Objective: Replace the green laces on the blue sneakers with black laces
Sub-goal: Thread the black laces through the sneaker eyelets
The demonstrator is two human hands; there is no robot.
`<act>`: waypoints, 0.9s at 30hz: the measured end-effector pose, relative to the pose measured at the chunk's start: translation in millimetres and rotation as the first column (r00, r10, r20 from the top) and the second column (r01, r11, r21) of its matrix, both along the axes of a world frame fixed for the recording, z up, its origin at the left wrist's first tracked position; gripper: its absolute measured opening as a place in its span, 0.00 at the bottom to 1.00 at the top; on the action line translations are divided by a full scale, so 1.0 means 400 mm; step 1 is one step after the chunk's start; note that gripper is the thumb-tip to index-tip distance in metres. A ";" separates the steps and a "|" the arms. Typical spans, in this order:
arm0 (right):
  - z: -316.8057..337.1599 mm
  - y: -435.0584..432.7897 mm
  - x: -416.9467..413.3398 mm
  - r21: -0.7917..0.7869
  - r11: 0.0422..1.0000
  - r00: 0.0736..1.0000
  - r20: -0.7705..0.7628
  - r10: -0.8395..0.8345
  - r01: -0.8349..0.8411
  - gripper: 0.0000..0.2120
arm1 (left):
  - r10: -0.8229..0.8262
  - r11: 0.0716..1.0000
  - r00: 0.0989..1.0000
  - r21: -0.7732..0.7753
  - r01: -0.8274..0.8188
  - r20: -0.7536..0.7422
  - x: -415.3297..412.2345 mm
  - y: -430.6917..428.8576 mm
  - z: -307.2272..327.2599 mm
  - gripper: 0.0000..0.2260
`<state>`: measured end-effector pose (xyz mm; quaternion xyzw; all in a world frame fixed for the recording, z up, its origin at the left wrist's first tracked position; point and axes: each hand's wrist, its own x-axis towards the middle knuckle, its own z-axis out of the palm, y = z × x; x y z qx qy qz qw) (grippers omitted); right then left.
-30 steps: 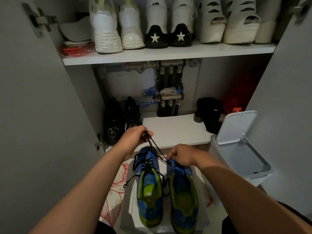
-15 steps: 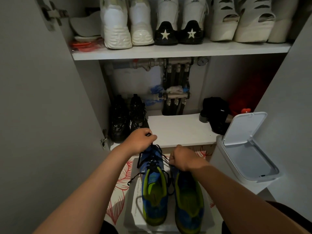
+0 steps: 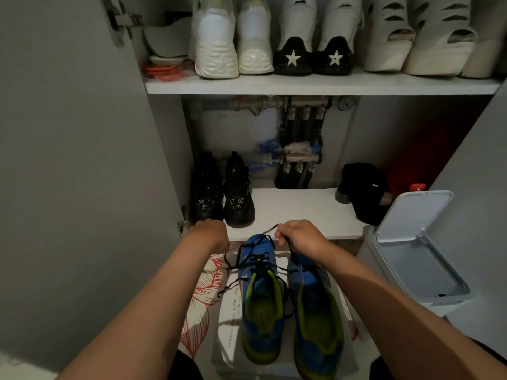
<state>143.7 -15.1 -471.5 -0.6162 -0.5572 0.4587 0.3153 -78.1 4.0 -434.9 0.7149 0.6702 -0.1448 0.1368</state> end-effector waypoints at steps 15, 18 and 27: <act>0.137 -0.097 0.000 0.173 0.983 0.993 -0.099 0.071 -0.053 0.14 | 0.201 0.979 0.230 -0.202 -0.018 0.952 0.164 -0.087 0.075 0.11; 0.138 -0.116 0.011 0.149 0.985 0.994 -0.057 0.095 -0.086 0.14 | 0.306 0.952 -0.102 -0.307 -0.002 0.947 0.174 -0.093 0.093 0.09; 0.155 -0.161 0.058 0.255 0.960 0.893 0.449 -0.010 -0.117 0.12 | 0.285 0.956 -0.164 -0.293 -0.030 0.945 0.188 -0.127 0.158 0.05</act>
